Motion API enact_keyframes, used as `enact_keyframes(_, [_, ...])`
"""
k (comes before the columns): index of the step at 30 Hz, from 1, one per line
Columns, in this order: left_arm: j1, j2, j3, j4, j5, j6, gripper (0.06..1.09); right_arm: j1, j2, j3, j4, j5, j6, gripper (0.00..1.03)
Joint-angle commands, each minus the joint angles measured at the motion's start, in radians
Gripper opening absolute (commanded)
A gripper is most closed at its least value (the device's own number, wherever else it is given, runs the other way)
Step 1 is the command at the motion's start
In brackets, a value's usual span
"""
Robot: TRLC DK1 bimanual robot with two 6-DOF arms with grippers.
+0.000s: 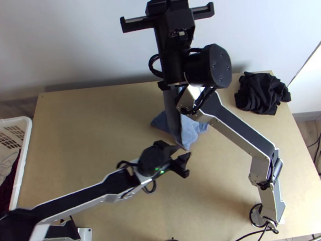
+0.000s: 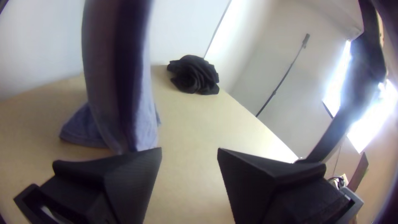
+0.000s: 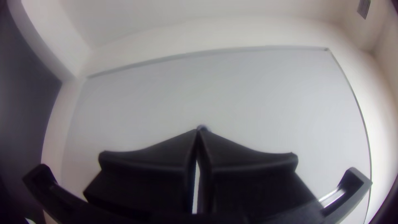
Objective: Fold the t-shirt
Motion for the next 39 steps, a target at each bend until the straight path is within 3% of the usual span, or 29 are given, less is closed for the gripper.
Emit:
enact_keyframes(1, [-0.042, 0.155, 0.065, 0.046, -0.053, -0.006, 0.74, 0.004, -0.019, 0.004, 0.000, -0.001, -0.009, 0.03])
enact_keyframes(14, [-0.036, 0.325, 0.097, 0.187, -0.251, 0.004, 0.74, 0.007, -0.043, 0.004, 0.000, -0.022, -0.012, 0.03])
enact_keyframes(28, [0.021, 0.485, 0.180, 0.234, -0.259, 0.018, 0.74, 0.013, -0.078, 0.003, -0.002, -0.021, -0.009, 0.03])
enact_keyframes(35, [0.021, 0.514, 0.214, 0.254, -0.329, 0.063, 0.72, 0.013, -0.086, 0.003, -0.005, -0.021, -0.009, 0.03])
enact_keyframes(36, [0.021, 0.514, 0.215, 0.253, -0.331, 0.083, 0.52, 0.015, -0.086, 0.003, -0.005, -0.021, -0.009, 0.03])
enact_keyframes(37, [0.024, 0.514, 0.215, 0.257, -0.340, 0.089, 0.10, 0.018, -0.086, 0.001, -0.005, -0.021, -0.009, 0.03])
enact_keyframes(39, [0.031, 0.511, 0.212, 0.257, -0.343, 0.092, 0.10, 0.020, -0.085, -0.004, -0.005, -0.021, -0.007, 0.03])
